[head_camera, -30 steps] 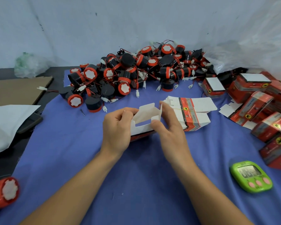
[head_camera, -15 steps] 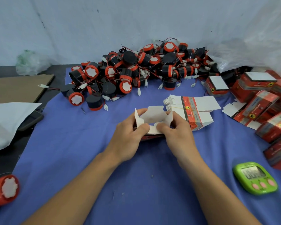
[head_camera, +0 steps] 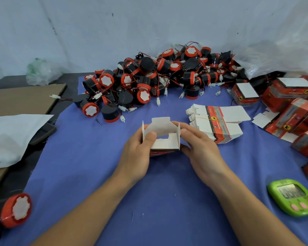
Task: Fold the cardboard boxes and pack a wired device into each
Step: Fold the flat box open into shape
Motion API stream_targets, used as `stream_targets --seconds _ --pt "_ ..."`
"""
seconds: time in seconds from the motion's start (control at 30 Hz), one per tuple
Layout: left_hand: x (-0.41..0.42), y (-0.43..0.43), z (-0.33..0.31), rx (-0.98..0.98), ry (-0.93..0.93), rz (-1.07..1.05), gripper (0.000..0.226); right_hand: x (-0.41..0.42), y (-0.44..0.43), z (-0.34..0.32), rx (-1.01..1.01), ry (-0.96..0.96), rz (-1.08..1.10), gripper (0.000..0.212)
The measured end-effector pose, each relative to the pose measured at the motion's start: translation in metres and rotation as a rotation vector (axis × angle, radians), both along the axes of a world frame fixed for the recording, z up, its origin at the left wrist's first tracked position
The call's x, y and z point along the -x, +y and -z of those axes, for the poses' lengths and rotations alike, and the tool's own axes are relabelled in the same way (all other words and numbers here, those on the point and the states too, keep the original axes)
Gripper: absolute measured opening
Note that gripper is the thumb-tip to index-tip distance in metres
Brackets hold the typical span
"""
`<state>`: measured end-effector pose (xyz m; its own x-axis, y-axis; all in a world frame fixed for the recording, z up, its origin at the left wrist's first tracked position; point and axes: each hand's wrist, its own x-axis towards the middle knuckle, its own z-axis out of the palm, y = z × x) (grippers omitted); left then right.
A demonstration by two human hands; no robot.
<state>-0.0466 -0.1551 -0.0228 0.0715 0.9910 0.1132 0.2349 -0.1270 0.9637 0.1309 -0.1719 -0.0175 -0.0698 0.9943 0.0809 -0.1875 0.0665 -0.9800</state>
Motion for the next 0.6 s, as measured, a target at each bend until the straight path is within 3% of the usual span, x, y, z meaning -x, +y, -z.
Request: stream_targets --seconds 0.13,0.27,0.43,0.6 --pt "0.014 -0.007 0.002 -0.034 0.071 0.118 0.051 0.003 0.003 0.006 0.012 -0.164 0.036 0.023" --pt "0.019 -0.008 -0.001 -0.034 0.022 0.166 0.044 0.008 0.005 0.006 0.023 -0.251 0.061 0.019" --pt "0.016 -0.011 -0.012 0.053 -0.246 0.157 0.038 0.014 0.002 0.005 0.008 -0.243 0.191 0.018" --pt "0.018 -0.008 -0.013 0.112 -0.284 0.194 0.041 0.016 -0.003 0.002 -0.037 -0.156 0.232 0.017"
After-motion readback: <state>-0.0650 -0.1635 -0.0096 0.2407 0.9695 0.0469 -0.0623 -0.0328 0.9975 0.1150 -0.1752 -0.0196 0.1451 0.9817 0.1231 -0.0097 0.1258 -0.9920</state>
